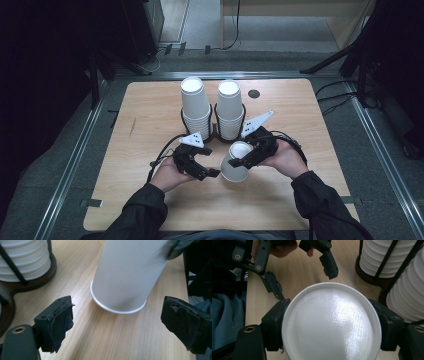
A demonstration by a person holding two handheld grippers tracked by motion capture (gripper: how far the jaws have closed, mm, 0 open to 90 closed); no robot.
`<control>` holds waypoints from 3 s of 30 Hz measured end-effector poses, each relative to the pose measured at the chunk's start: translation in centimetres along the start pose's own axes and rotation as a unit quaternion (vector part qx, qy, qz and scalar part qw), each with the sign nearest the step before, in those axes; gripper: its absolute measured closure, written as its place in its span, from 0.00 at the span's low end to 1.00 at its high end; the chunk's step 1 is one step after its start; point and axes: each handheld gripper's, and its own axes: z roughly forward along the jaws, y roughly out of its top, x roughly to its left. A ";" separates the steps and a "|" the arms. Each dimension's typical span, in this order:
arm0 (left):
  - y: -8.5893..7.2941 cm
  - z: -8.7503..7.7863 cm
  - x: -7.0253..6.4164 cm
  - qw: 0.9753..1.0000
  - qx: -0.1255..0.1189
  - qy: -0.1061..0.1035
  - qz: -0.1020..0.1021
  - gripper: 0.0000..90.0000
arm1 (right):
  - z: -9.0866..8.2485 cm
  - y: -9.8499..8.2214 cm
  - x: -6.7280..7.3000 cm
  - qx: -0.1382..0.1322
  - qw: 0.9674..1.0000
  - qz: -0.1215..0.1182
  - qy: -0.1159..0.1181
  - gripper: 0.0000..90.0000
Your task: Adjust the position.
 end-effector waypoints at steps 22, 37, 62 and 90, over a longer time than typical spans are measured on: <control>0.7 2.8 -1.3 0.997 0.018 -0.033 0.060 0.01 | -0.3 1.7 1.8 -0.034 0.999 -0.022 0.019 0.28; 1.1 1.7 -2.2 0.994 -0.055 -0.040 0.084 0.14 | -0.7 2.3 2.7 -0.076 0.996 -0.030 0.042 0.29; 2.0 -1.8 -0.6 0.995 0.064 0.021 0.075 0.20 | 0.0 -0.1 1.2 -0.021 0.999 0.000 0.030 0.15; 2.6 1.2 -0.6 0.973 0.189 -0.024 0.130 0.20 | 1.9 -1.4 1.3 0.011 0.999 -0.027 0.027 0.17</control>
